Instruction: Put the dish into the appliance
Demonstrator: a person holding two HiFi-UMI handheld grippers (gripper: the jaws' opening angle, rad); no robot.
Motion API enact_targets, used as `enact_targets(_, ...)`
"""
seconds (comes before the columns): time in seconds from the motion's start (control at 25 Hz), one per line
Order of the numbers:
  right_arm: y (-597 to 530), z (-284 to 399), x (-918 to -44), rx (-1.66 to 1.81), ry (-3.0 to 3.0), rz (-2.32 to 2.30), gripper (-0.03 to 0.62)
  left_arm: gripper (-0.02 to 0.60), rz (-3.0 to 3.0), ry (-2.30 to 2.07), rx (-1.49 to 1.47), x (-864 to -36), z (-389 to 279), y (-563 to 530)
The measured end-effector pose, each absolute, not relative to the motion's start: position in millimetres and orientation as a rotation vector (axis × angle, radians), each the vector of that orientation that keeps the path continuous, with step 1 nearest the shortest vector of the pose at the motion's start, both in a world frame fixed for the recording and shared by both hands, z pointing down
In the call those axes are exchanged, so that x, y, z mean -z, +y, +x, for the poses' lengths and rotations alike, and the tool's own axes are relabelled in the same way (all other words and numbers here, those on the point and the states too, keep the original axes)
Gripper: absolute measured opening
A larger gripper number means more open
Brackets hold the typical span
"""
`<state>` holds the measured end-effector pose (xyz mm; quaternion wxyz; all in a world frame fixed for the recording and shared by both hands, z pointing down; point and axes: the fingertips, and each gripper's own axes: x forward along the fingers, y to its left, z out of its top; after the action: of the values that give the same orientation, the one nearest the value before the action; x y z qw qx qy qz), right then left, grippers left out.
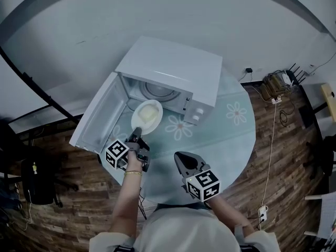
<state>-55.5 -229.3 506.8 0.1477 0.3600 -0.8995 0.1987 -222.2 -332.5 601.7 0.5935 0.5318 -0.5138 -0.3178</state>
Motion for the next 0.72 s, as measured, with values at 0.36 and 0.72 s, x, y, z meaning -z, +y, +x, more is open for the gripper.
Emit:
enact_targets(0.36,-252.3,-51.9,-522.5,-0.611,-2.558,1.015,0.005,0.038,1.177,-1.224,0.73,-632.0,-227.2,-379.5)
enact_targets(0.72,-264.9,-44.2,-531.7,-0.638,-2.542,1.02,0.005,0.038,1.16,-1.239,0.71,-645.9,-226.5,-407.4)
